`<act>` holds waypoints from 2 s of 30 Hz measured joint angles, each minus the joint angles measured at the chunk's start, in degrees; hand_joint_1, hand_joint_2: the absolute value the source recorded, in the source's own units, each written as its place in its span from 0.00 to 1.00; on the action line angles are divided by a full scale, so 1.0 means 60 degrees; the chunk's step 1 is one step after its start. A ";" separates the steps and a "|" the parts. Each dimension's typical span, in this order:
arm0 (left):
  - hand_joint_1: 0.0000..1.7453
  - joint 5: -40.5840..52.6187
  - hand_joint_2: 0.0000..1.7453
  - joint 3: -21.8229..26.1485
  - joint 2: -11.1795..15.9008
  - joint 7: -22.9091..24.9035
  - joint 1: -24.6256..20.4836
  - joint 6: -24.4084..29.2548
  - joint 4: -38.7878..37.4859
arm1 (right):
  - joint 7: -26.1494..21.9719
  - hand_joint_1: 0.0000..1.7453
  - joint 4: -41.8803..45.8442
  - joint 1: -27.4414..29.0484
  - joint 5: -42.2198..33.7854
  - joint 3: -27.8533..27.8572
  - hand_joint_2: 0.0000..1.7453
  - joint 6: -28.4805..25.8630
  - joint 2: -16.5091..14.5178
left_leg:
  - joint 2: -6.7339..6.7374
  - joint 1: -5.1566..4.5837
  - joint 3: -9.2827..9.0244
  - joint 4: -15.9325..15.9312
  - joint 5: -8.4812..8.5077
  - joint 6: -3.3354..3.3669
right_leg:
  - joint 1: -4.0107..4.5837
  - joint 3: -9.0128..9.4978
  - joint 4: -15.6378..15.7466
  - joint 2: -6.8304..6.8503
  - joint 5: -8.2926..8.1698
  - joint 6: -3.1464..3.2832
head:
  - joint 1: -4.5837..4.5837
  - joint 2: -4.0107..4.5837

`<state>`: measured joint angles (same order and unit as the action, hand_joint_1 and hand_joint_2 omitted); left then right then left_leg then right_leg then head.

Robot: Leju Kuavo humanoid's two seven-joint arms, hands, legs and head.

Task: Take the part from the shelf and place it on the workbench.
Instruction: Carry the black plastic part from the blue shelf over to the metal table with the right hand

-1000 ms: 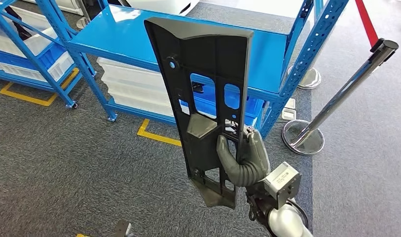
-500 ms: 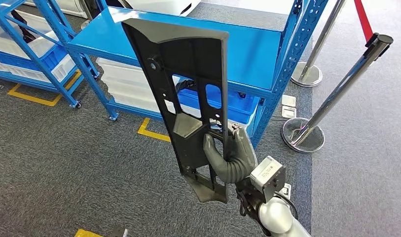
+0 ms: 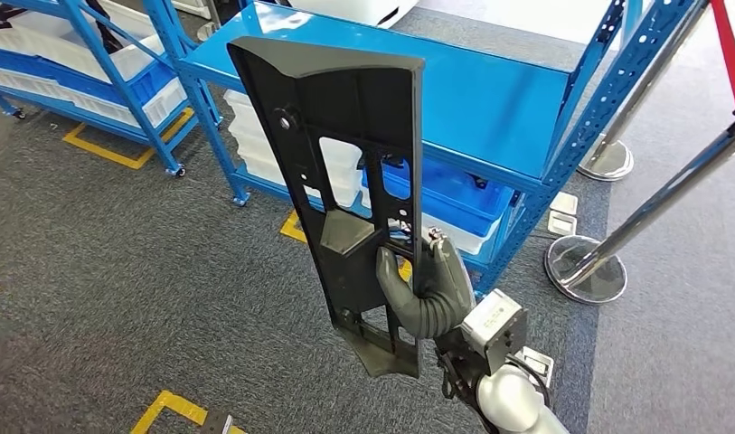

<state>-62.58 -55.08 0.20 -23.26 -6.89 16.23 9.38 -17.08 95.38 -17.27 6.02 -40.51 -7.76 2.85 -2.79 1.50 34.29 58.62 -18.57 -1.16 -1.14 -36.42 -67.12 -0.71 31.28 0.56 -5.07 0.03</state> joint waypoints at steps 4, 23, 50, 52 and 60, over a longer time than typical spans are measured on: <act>0.00 0.0006 1.00 0.0004 0.0000 0.0016 -0.0023 0.0019 0.0000 | -0.0004 1.00 -0.0016 -0.0010 -0.0001 -0.0042 1.00 0.0012 -0.0002 | -0.0330 0.0082 0.0173 0.0021 0.0109 -0.0280 | 0.0046 0.0554 0.1306 -0.0545 -0.0372 0.0063 | -0.0001 0.0001; 0.00 0.0064 1.00 0.0005 0.0010 0.0087 0.0036 0.0019 -0.0001 | -0.0036 1.00 -0.0056 -0.0033 0.0002 -0.0090 1.00 0.0012 -0.0085 | 0.0569 0.0009 0.0040 0.0113 -0.0125 -0.0064 | 0.0243 0.0351 0.0965 0.0810 -0.0131 0.0139 | 0.0296 0.0000; 0.00 0.0102 1.00 0.0012 -0.0036 0.0171 0.0032 -0.0010 0.0000 | -0.0037 1.00 -0.0106 -0.0020 0.0006 -0.0119 1.00 0.0069 -0.0109 | 0.0864 0.0064 0.0208 0.0190 -0.0049 -0.0361 | 0.0228 0.0586 0.1386 0.0973 -0.0411 0.0187 | 0.0177 0.0000; 0.00 0.0100 1.00 0.0012 -0.0036 0.0176 0.0037 -0.0010 -0.0001 | -0.0035 1.00 -0.0105 -0.0024 0.0010 -0.0123 1.00 0.0074 -0.0108 | 0.0692 0.0054 0.0252 0.0179 -0.0016 -0.0200 | 0.0176 0.0588 0.1353 0.1015 -0.0360 0.0105 | 0.0078 0.0000; 0.00 0.0100 1.00 0.0014 -0.0033 0.0205 0.0025 -0.0010 0.0000 | -0.0035 1.00 -0.0126 0.0005 0.0010 -0.0130 1.00 0.0077 -0.0073 | -0.0098 -0.0035 0.0334 0.0126 0.0119 0.0037 | 0.0093 -0.0526 -0.1052 0.0129 0.0580 0.0134 | -0.0248 0.0001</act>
<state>-61.98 -55.00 0.00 -22.03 -6.74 16.17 9.38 -17.28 94.62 -17.24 6.08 -41.29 -7.31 2.41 -3.37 1.29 36.30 59.37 -17.86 -0.94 -0.58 -39.58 -73.43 0.07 34.76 1.36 -6.55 0.03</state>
